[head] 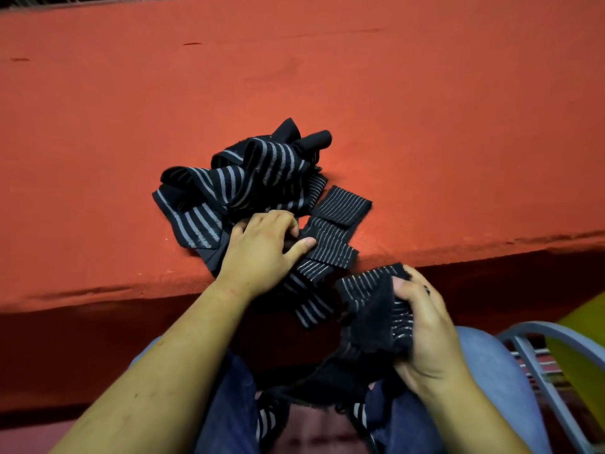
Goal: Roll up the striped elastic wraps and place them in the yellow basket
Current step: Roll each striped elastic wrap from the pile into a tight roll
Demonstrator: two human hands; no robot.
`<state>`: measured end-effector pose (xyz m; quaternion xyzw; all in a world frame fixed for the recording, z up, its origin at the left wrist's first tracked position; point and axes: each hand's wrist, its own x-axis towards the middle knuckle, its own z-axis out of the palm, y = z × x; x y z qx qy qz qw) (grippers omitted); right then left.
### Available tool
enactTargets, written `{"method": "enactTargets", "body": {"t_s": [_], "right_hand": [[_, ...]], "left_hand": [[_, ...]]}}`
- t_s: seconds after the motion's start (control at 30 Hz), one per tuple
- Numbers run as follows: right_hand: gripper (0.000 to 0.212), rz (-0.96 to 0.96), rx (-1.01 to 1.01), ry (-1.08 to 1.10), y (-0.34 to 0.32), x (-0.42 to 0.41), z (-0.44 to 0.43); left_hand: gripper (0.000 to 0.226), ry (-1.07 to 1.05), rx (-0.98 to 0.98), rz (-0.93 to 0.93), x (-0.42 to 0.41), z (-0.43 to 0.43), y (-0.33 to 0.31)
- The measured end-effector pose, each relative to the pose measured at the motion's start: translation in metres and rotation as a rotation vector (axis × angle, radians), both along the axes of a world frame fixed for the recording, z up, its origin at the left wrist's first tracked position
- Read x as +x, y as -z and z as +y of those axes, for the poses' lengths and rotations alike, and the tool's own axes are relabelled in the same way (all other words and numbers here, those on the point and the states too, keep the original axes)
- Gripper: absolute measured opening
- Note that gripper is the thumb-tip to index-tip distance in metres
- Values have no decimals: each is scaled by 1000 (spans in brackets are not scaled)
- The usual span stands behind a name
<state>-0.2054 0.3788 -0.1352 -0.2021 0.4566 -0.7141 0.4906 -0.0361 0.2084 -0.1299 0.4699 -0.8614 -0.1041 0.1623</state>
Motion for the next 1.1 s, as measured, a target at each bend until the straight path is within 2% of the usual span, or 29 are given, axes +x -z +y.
{"method": "enactTargets", "body": {"t_s": [0.1, 0.2, 0.23, 0.27, 0.3, 0.37, 0.4, 0.43, 0.47, 0.57, 0.67, 0.8, 0.87, 0.93, 1.03, 1.1], "right_hand": [[14, 13, -5, -57, 2, -4, 6], [14, 45, -47, -165, 0, -3, 12], [14, 45, -60, -199, 2, -2, 13], [11, 43, -74, -235, 3, 0, 14], [6, 35, -81, -270, 4, 3, 15], [10, 42, -87, -331, 10, 9, 19], [13, 64, -78, -368, 14, 10, 20], [17, 90, -57, -412, 19, 14, 21], [21, 130, -31, -447, 24, 16, 23], [20, 292, 71, -519, 36, 21, 26], [10, 407, 105, -546, 40, 29, 26], [15, 414, 143, -433, 47, 29, 22], [23, 319, 143, -345, 50, 27, 19], [33, 172, 159, -220, 49, 26, 16], [44, 43, 254, -86, 46, 22, 10], [52, 15, 290, -70, 45, 21, 9]], "left_hand": [[30, 47, 8, 171, 8, 10, -4], [25, 86, -159, 332, 17, 43, -11], [24, 96, -147, 392, 21, 59, -9], [31, 86, -40, 456, 25, 74, -6], [46, 41, 177, 530, 27, 88, -2], [75, -90, 790, 668, 26, 108, 6], [80, -131, 1050, 730, 26, 113, 11], [75, -156, 1210, 809, 28, 117, 17], [67, -165, 1270, 889, 29, 119, 21], [35, -103, 1245, 1070, 39, 124, 29], [19, -81, 1277, 1178, 41, 124, 28], [23, -142, 1170, 1263, 42, 118, 34], [26, -208, 1138, 1374, 45, 112, 32], [39, -215, 1148, 1498, 51, 108, 29], [37, -120, 1198, 1606, 63, 103, 25], [51, -25, 1266, 1570, 65, 105, 23]]}}
